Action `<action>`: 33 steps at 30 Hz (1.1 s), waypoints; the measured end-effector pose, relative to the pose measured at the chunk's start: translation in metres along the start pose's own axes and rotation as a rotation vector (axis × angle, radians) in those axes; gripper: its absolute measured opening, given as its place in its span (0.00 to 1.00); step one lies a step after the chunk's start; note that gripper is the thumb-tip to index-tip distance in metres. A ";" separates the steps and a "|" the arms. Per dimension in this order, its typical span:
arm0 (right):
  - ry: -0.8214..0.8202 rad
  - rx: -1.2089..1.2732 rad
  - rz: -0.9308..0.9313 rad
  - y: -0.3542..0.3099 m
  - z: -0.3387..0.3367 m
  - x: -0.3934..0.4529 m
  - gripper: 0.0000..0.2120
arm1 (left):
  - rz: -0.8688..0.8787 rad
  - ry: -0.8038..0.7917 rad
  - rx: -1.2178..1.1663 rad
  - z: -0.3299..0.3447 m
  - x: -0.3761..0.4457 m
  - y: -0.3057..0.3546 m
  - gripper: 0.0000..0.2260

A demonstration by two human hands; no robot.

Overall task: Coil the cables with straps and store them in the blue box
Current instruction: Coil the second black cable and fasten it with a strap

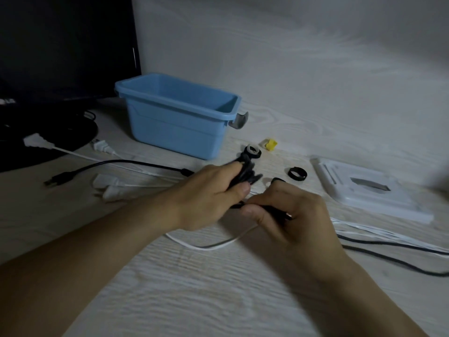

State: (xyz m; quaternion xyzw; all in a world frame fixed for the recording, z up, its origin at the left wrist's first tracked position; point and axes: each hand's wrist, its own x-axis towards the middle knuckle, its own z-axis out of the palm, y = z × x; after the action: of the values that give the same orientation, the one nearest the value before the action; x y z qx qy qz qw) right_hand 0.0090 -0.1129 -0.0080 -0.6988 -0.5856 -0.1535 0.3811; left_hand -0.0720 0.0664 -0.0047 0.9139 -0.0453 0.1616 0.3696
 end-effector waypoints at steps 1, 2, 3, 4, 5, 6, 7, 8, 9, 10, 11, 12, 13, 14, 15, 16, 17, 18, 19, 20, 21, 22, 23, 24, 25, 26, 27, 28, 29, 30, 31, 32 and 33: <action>0.033 0.003 0.004 0.001 -0.001 0.000 0.05 | -0.014 -0.015 -0.029 -0.001 -0.001 0.004 0.17; 0.054 0.010 0.013 0.001 -0.002 0.001 0.05 | -0.023 -0.030 -0.047 -0.001 -0.002 0.007 0.22; 0.062 0.020 0.022 0.001 -0.003 0.001 0.05 | -0.017 -0.050 -0.046 -0.002 -0.002 0.008 0.25; 0.065 0.034 0.028 0.001 -0.004 0.000 0.05 | 0.004 -0.071 -0.039 -0.003 -0.002 0.009 0.26; 0.069 0.054 0.038 -0.001 -0.004 -0.001 0.06 | 0.029 -0.088 -0.040 -0.003 -0.002 0.009 0.25; 0.080 0.080 0.059 -0.001 -0.003 -0.002 0.07 | 0.039 -0.095 -0.060 -0.003 -0.002 0.009 0.24; 0.098 0.110 0.090 -0.002 -0.002 -0.003 0.09 | 0.033 -0.090 -0.088 -0.003 -0.002 0.009 0.24; 0.121 0.133 0.122 -0.001 -0.001 -0.002 0.12 | 0.020 -0.077 -0.119 -0.003 -0.001 0.010 0.23; 0.145 0.136 0.147 0.001 -0.001 -0.001 0.16 | 0.007 -0.058 -0.167 -0.003 0.000 0.011 0.24; 0.166 0.125 0.169 0.003 -0.001 0.000 0.20 | -0.008 -0.039 -0.241 -0.002 0.001 0.012 0.24; 0.176 0.115 0.188 0.006 -0.002 0.001 0.24 | -0.030 -0.025 -0.336 -0.001 0.001 0.013 0.24; 0.161 0.125 0.200 0.009 -0.002 0.001 0.27 | -0.059 -0.024 -0.437 -0.001 0.002 0.014 0.23; 0.120 0.166 0.203 0.011 -0.001 0.000 0.25 | -0.088 -0.043 -0.531 0.000 0.002 0.015 0.22; 0.060 0.249 0.211 0.011 0.001 -0.001 0.22 | -0.119 -0.079 -0.614 0.001 0.002 0.015 0.22; 0.003 0.365 0.241 0.008 0.003 -0.003 0.20 | -0.147 -0.122 -0.683 0.001 0.002 0.015 0.22; -0.032 0.494 0.281 0.005 0.006 -0.004 0.19 | -0.173 -0.158 -0.735 0.001 0.002 0.015 0.22; -0.039 0.597 0.323 0.003 0.009 -0.005 0.19 | -0.195 -0.183 -0.776 0.002 0.002 0.015 0.21; -0.026 0.678 0.361 0.000 0.010 -0.004 0.19 | -0.214 -0.198 -0.814 0.002 0.002 0.015 0.21; 0.000 0.744 0.399 -0.001 0.011 -0.003 0.18 | -0.231 -0.205 -0.853 0.003 0.002 0.014 0.20; 0.024 0.817 0.444 -0.002 0.011 -0.001 0.19 | -0.246 -0.204 -0.892 0.004 0.003 0.014 0.20; 0.047 0.901 0.494 -0.002 0.011 0.000 0.21 | -0.254 -0.194 -0.923 0.006 0.003 0.015 0.20; 0.054 0.983 0.536 0.000 0.011 0.000 0.22 | -0.258 -0.181 -0.946 0.008 0.004 0.017 0.20; 0.033 1.043 0.551 0.001 0.010 0.000 0.22 | -0.261 -0.163 -0.959 0.011 0.004 0.019 0.21; -0.003 1.077 0.552 0.001 0.009 0.001 0.20 | -0.266 -0.141 -0.968 0.013 0.005 0.021 0.22; -0.029 1.108 0.555 0.001 0.009 0.001 0.16 | -0.277 -0.118 -0.970 0.014 0.004 0.023 0.21; -0.042 1.152 0.569 0.000 0.009 0.001 0.13 | -0.290 -0.100 -0.972 0.015 0.005 0.024 0.20; -0.042 1.194 0.591 -0.001 0.009 0.001 0.11 | -0.301 -0.090 -0.980 0.016 0.005 0.024 0.20; -0.041 1.228 0.603 -0.003 0.008 0.002 0.11 | -0.308 -0.085 -0.996 0.016 0.005 0.025 0.20; -0.037 1.247 0.602 -0.003 0.007 0.003 0.12 | -0.307 -0.082 -1.015 0.016 0.005 0.025 0.19; -0.037 1.252 0.596 -0.004 0.007 0.003 0.14 | -0.301 -0.073 -1.033 0.016 0.005 0.025 0.19; -0.038 1.237 0.595 -0.005 0.008 0.005 0.17 | -0.294 -0.063 -1.046 0.017 0.005 0.025 0.18; -0.026 1.209 0.604 -0.005 0.008 0.006 0.17 | -0.290 -0.059 -1.054 0.019 0.006 0.025 0.18; 0.002 1.181 0.620 -0.005 0.009 0.006 0.18 | -0.289 -0.067 -1.060 0.020 0.006 0.026 0.18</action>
State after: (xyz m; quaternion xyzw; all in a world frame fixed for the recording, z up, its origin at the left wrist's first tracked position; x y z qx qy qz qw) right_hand 0.0039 -0.1024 -0.0080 -0.5085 -0.3428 0.3093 0.7268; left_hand -0.0660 0.0337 0.0011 0.6042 -0.0064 0.0353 0.7960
